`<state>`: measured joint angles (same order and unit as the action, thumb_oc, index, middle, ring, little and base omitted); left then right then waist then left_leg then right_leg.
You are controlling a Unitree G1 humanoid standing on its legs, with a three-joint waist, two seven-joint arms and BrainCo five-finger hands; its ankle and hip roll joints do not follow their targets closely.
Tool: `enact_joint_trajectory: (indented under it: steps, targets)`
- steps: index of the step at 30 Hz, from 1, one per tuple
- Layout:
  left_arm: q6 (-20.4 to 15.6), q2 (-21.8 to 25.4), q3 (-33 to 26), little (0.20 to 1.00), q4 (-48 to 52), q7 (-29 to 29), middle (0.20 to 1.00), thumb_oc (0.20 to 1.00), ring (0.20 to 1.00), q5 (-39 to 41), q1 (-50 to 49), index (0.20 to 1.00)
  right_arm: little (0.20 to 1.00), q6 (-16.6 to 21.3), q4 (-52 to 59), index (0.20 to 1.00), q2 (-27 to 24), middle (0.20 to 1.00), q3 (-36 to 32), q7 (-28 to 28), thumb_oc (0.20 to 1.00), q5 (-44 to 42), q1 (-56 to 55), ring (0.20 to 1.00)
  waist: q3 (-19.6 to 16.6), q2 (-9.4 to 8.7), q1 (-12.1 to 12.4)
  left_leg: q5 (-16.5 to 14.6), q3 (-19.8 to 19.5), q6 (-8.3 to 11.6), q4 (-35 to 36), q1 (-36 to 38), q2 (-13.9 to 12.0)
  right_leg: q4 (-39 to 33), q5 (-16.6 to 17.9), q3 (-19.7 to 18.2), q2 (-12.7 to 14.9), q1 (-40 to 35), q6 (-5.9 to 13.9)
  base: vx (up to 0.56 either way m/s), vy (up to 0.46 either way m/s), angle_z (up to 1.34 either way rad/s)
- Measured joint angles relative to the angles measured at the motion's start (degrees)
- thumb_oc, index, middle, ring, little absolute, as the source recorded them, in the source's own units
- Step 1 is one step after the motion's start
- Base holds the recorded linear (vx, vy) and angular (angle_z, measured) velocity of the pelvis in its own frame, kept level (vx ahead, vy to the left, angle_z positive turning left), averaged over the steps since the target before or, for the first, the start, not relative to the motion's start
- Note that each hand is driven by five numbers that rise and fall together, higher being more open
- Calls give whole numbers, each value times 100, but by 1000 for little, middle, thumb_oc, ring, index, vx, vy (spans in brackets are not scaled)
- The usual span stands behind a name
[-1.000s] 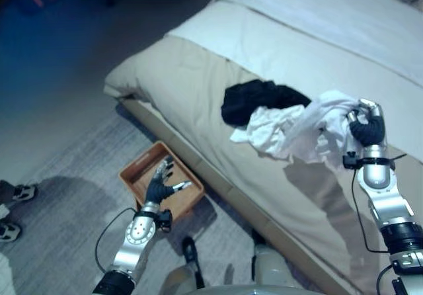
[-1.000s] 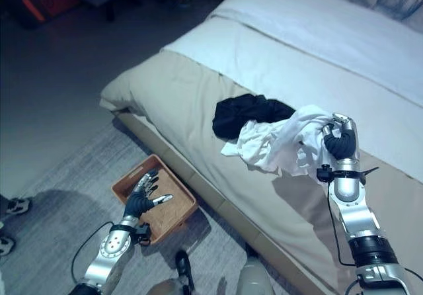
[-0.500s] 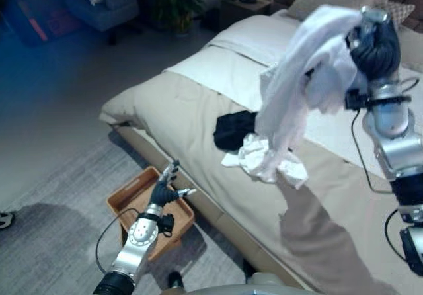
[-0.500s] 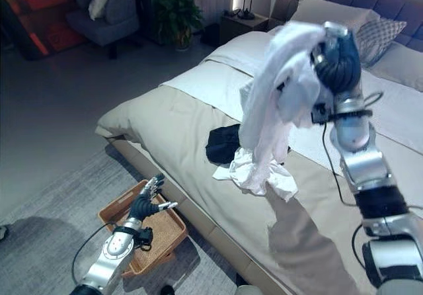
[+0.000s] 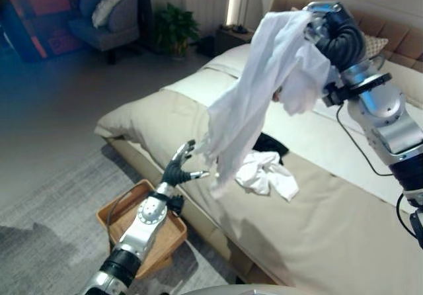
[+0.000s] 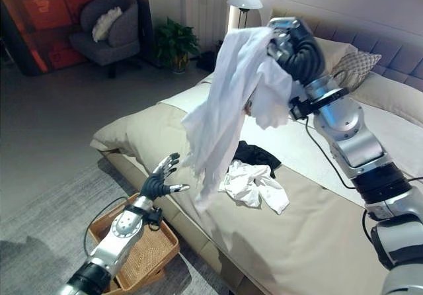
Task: Pick up clothes into the bucket
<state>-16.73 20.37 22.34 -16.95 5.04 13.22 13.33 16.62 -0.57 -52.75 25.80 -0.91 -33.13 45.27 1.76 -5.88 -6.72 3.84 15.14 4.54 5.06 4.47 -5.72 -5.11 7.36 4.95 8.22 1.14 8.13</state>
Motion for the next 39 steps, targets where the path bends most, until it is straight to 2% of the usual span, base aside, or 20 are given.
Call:
enact_joint_trajectory:
  steps: [6,13,22,25,31,34,39]
  targets:
    - [0,-283,130,1000,291,103,1000,1000,1000,378,560,1000,200,-96,658,200,25,200,95,-370,200,-18,-533,200,-107,53,-63,-4,48,4,-1,104,11,1,12,-50,-7,-81,-26,7,2,-4]
    - [6,-251,117,1000,486,116,1000,1000,1000,601,574,1000,200,-397,652,200,89,200,82,-574,200,-11,-1292,200,-135,88,-22,-8,38,0,1,117,-3,0,-9,-43,2,-100,1,0,0,0]
    - [150,-284,220,1000,489,5,1000,1000,1000,620,576,1000,200,-465,669,200,581,200,87,-762,200,50,-1612,200,-141,104,-33,-52,29,-19,2,104,-4,0,-9,-38,12,-89,1,0,0,0]
    - [294,-236,532,1000,486,-297,1000,1000,1000,910,581,1000,200,-483,676,200,606,200,90,-825,200,50,-1612,200,-142,110,-38,-52,29,-18,0,103,0,0,-9,-40,14,-88,1,0,0,0]
    - [686,-210,1100,1000,149,-905,1000,1000,1000,2223,659,1000,200,-575,701,200,651,200,268,-894,200,41,-1611,200,-187,188,-55,-54,39,-20,-1,103,10,0,-13,-59,11,-81,2,0,0,0]
    - [887,2,1513,1000,140,-1300,1000,1000,1000,2806,659,1000,200,-576,706,200,642,200,465,-907,200,37,-1606,200,-206,226,-76,-54,52,-20,-1,105,15,0,-19,-75,-1,-74,2,0,0,0]
    - [1096,367,1864,1000,122,-1907,1000,1000,1000,3167,664,1000,200,-574,706,200,607,200,573,-926,200,7,-1606,200,-216,245,-170,-57,60,-19,1,112,1,0,-22,-101,3,-77,6,0,0,0]
